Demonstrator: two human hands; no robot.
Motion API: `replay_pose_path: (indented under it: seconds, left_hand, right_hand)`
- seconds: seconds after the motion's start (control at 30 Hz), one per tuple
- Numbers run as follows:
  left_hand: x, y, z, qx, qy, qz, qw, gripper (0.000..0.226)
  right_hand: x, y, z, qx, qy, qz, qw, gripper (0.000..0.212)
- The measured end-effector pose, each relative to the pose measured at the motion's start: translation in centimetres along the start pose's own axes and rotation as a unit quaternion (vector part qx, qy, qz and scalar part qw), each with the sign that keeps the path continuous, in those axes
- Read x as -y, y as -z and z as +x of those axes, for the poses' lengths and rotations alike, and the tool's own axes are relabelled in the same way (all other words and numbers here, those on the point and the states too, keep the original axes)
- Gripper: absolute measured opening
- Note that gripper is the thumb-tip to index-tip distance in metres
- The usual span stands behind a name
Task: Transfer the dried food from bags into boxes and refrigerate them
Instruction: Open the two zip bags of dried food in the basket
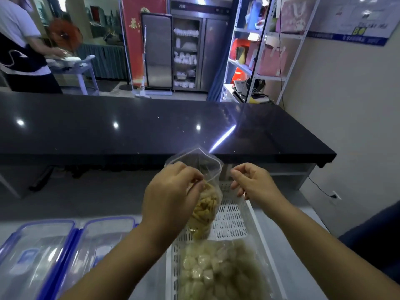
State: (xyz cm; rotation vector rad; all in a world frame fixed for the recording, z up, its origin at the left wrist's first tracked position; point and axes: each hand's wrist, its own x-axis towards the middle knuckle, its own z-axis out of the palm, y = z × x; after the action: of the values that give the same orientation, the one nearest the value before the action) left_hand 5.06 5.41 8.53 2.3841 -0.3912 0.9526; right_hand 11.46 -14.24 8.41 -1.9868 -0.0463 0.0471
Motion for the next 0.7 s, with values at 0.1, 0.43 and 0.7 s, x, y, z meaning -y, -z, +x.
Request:
replay_pose_path:
  seconds: [0.1,0.43,0.7]
  left_hand:
    - [-1.0,-1.4,-2.3,0.019,-0.076,0.033,0.996,0.014]
    - [-1.1,-7.7,-7.7,0.23,-0.096,0.07,0.966,0.013]
    - [0.1,-7.4,-9.3,0.28,0.0,0.062,0.958,0.012]
  right_hand:
    - [-4.4,1.8,-1.7,0.023,-0.041,-0.105,0.993,0.007]
    - [-12.7,2.1,-4.6,0.082,0.105,-0.477,0.869,0.035]
    - [-14.0,1.2,-4.5,0.139,0.136,-0.654,0.731,0.022]
